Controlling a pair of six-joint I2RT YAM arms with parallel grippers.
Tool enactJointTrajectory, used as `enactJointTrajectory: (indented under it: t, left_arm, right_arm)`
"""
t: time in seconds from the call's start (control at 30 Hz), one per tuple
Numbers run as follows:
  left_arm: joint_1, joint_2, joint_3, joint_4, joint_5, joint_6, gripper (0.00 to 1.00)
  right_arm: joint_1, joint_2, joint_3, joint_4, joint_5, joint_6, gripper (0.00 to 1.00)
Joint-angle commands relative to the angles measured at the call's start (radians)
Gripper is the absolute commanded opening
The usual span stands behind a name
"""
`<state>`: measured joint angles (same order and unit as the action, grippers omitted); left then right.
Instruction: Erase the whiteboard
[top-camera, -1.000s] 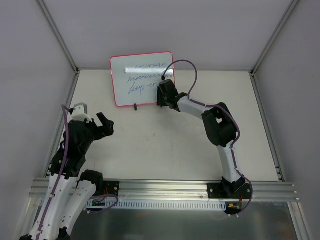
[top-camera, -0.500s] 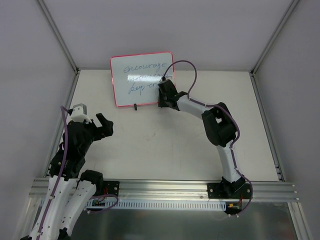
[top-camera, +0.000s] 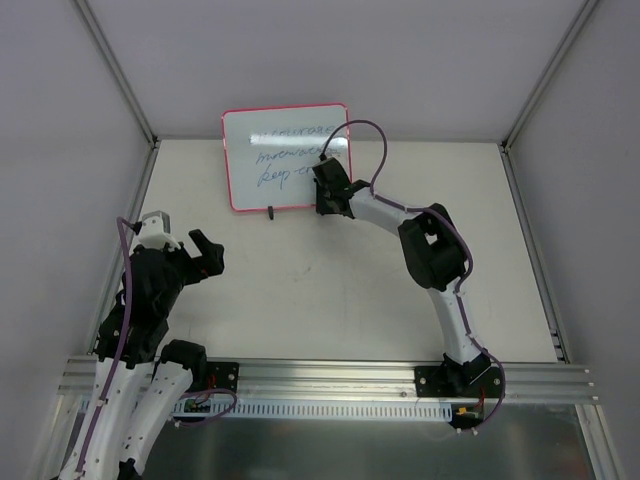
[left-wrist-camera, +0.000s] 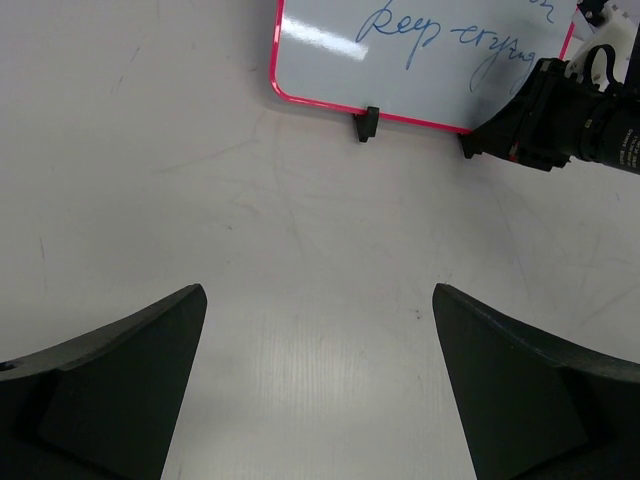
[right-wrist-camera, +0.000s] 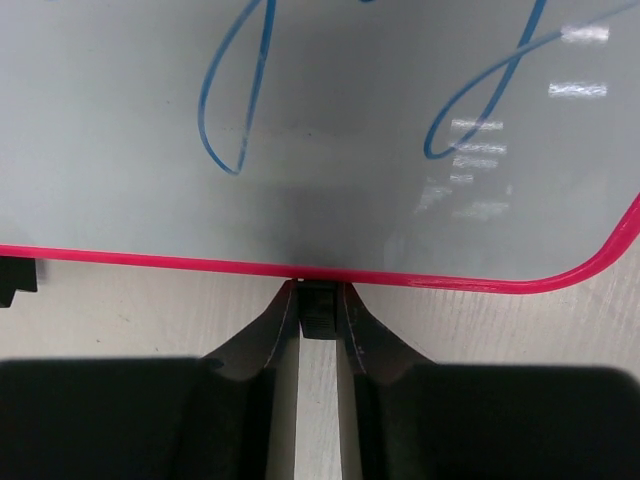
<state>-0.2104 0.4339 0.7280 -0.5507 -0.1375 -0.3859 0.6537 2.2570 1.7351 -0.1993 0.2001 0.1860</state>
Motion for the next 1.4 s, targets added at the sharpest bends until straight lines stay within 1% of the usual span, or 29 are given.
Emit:
enactJointTrajectory:
  t: [0.0,0.1,0.17,0.2,0.23,0.33,0.37,0.43,0.47,0.57,0.6,0.67,0.7,0.83,0.9,1.07,1.2,1.23,1.3,1.33,1.37]
  left_arm:
    - [-0.007,-0.014,-0.002,-0.008,-0.022,0.001,0.99]
    - [-0.009,-0.012,-0.002,-0.009,-0.025,0.005,0.99]
    - [-0.009,-0.011,0.001,-0.011,-0.030,0.013,0.99]
    - [-0.007,-0.006,0.005,-0.011,-0.033,0.018,0.99]
    - [-0.009,-0.001,0.008,-0.012,-0.036,0.021,0.99]
    - [-0.007,0.015,0.022,-0.011,-0.047,0.039,0.99]
    - [-0.009,0.020,0.027,-0.011,-0.051,0.042,0.99]
    - [-0.007,0.040,0.040,-0.011,-0.056,0.056,0.99]
    - [-0.009,0.046,0.047,-0.011,-0.057,0.061,0.99]
    - [-0.007,0.071,0.068,-0.011,-0.053,0.073,0.99]
    - [-0.009,0.080,0.079,-0.009,-0.051,0.076,0.99]
    - [-0.009,0.088,0.088,-0.009,-0.051,0.079,0.99]
    - [-0.009,0.092,0.094,-0.009,-0.050,0.084,0.99]
    - [-0.007,0.100,0.105,-0.009,-0.045,0.096,0.99]
    - [-0.009,0.103,0.109,-0.011,-0.040,0.108,0.99]
    - [-0.009,0.101,0.116,-0.009,-0.040,0.124,0.99]
    - [-0.009,0.106,0.122,-0.009,-0.034,0.125,0.99]
    - [-0.009,0.108,0.122,-0.009,-0.030,0.125,0.99]
    - [-0.007,0.109,0.122,-0.011,-0.025,0.119,0.99]
    - [-0.009,0.109,0.120,-0.009,-0.022,0.117,0.99]
    - [-0.007,0.109,0.120,-0.009,-0.017,0.116,0.99]
  right_arm:
    - [0.000,-0.013,0.017,-0.014,0.013,0.014,0.00]
    - [0.003,-0.037,-0.018,-0.006,-0.005,-0.019,0.00]
    - [0.006,-0.071,-0.087,0.017,-0.033,-0.042,0.00]
    - [0.006,-0.086,-0.118,0.058,-0.042,-0.054,0.00]
    - [0.007,-0.103,-0.184,0.078,-0.057,-0.077,0.00]
    - [0.011,-0.171,-0.268,0.135,-0.119,-0.112,0.00]
    - [0.014,-0.184,-0.314,0.144,-0.135,-0.147,0.00]
    - [0.021,-0.230,-0.354,0.158,-0.168,-0.178,0.00]
    - [0.026,-0.246,-0.373,0.159,-0.182,-0.236,0.00]
    - [0.034,-0.316,-0.463,0.179,-0.313,-0.289,0.00]
    - [0.034,-0.335,-0.511,0.184,-0.338,-0.296,0.00]
    - [0.034,-0.381,-0.552,0.186,-0.385,-0.316,0.00]
    - [0.037,-0.395,-0.572,0.186,-0.436,-0.344,0.00]
    - [0.046,-0.464,-0.693,0.181,-0.534,-0.417,0.00]
    - [0.049,-0.502,-0.724,0.163,-0.582,-0.433,0.00]
    - [0.063,-0.562,-0.810,0.115,-0.617,-0.479,0.00]
    - [0.066,-0.600,-0.865,0.109,-0.601,-0.476,0.01]
    - [0.064,-0.611,-0.871,0.107,-0.594,-0.476,0.04]
    - [0.066,-0.626,-0.882,0.109,-0.564,-0.474,0.14]
    - [0.066,-0.635,-0.882,0.110,-0.555,-0.473,0.28]
    - [0.064,-0.658,-0.882,0.107,-0.545,-0.470,0.38]
